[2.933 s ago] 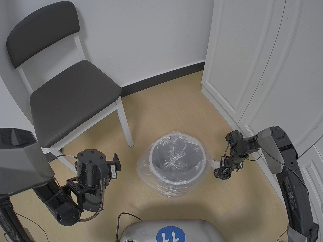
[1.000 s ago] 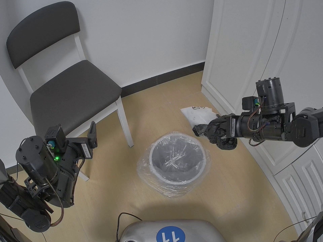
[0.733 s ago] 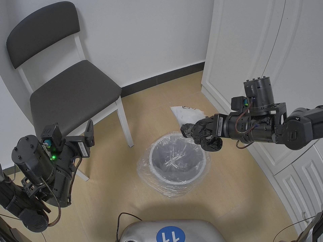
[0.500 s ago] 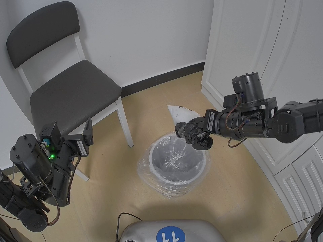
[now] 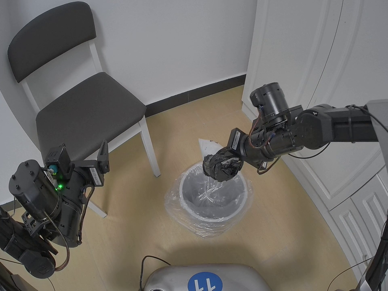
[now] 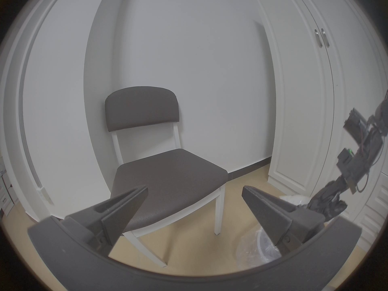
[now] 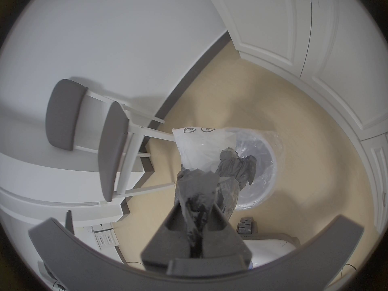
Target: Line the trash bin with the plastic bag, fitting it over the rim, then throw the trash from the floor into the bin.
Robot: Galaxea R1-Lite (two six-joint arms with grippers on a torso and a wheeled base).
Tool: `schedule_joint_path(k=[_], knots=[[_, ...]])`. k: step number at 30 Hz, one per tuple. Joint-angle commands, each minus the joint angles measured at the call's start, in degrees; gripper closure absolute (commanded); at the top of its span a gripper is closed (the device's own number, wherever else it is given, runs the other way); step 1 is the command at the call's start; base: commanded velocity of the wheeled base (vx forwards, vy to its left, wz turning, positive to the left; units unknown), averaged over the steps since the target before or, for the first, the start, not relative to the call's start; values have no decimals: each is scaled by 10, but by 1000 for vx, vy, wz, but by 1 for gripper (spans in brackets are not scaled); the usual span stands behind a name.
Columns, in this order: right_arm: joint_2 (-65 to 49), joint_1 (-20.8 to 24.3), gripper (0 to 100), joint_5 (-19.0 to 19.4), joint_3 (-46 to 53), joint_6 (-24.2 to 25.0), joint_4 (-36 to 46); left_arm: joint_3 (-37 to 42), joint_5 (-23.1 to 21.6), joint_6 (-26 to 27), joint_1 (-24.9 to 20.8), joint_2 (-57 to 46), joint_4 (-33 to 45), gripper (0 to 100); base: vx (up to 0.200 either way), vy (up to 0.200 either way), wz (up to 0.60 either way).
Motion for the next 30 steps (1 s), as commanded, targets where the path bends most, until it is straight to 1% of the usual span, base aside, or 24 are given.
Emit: schedule_joint_path(k=[1,6,9,30], knots=[[58,-2,100,2,-14,-3,7,1,0,0,1,0,0,0,0,0,0],[82,-5,100,10,-33,-7,38,2,-1,0,5,7,0,0,0,0,0],[93,-5,100,13,-41,-18,55,2,-1,0,5,13,0,0,0,0,0],[150,-7,100,13,-56,-35,64,2,-2,-1,5,20,0,0,0,0,0]])
